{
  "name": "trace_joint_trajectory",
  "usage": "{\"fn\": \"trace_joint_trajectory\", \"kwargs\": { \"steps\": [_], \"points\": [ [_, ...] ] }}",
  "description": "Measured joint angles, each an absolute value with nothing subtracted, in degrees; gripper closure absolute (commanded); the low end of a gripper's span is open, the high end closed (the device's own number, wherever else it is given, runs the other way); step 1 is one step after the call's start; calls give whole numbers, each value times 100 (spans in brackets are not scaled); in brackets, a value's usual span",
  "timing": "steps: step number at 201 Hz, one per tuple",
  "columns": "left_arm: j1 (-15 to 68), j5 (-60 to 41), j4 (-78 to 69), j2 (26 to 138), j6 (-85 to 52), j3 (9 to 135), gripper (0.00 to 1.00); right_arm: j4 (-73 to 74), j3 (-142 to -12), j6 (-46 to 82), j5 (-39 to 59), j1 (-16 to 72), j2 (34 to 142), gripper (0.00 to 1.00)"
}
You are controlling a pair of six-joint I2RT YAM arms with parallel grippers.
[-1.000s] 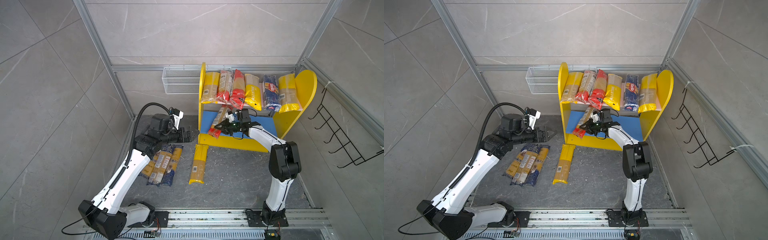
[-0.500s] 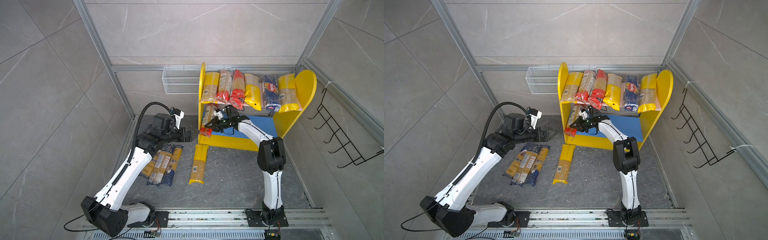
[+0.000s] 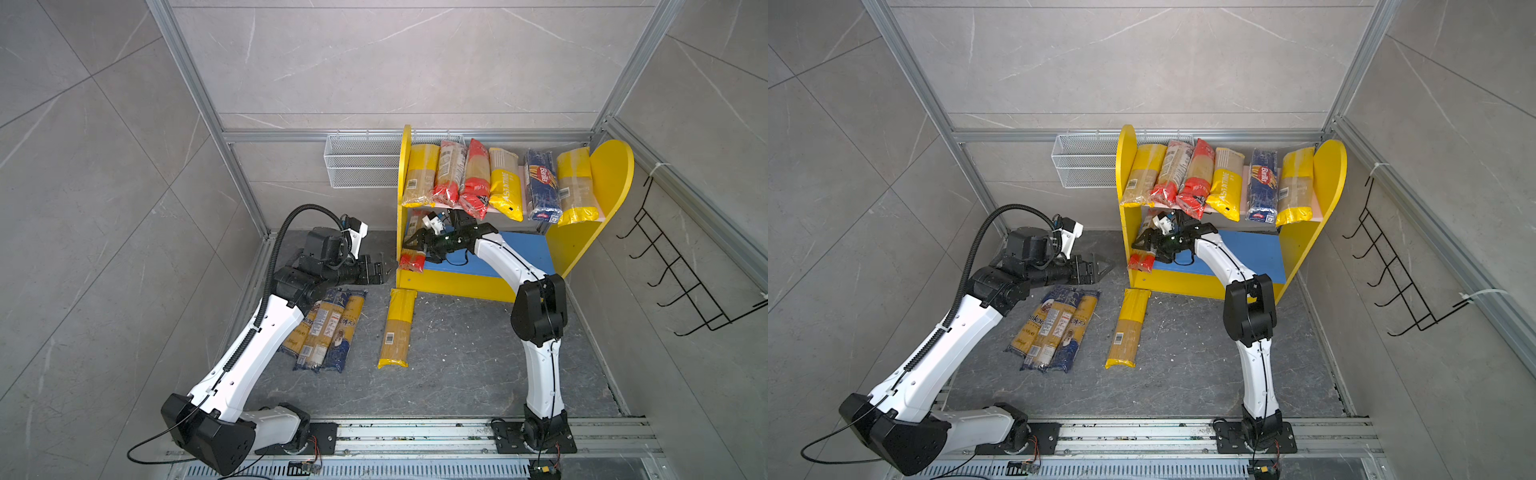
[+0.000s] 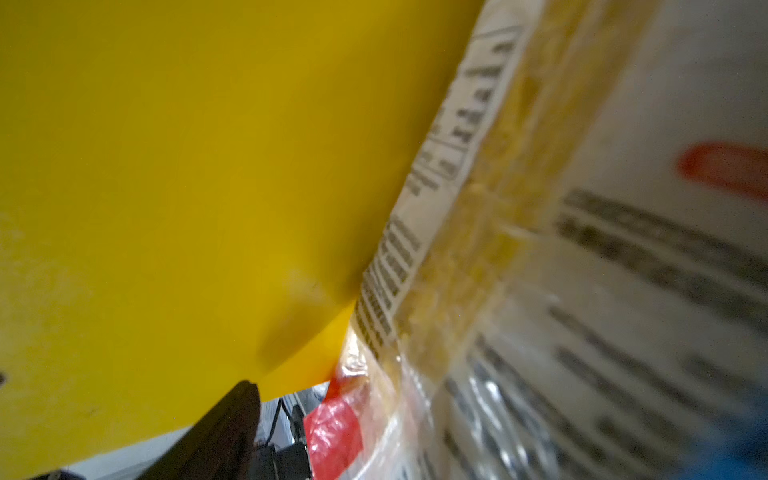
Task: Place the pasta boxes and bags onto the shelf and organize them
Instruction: 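Stand the red-labelled bag upright on the blue shelf and release it, then withdraw the right gripper from the shelf while lowering the left gripper to the yellow-banded bag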
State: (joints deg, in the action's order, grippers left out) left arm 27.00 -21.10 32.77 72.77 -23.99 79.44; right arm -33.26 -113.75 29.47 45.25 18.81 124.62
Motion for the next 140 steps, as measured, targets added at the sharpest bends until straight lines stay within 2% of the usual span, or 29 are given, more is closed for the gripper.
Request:
{"fn": "trace_joint_trajectory", "kwargs": {
  "steps": [3,6,10,87,140],
  "points": [
    [2700,-2110,3277,7264,-2399,7929,0,-3350,-11321,2928,4477,1881,12414,9],
    [2700,-2110,3273,7244,-2399,7907,0,-3352,-11266,2923,4456,1881,12372,2],
    [2700,-2110,3277,7218,-2399,7878,0,-3365,-11194,2915,4425,1881,12317,0],
    [2700,-1966,3269,6600,-2427,7179,0,-3275,-9424,2915,3916,1874,10960,0],
    [2735,-1732,3242,5833,-2735,6158,0,-3234,-7791,3175,3483,2158,9682,0]
  ]
}}
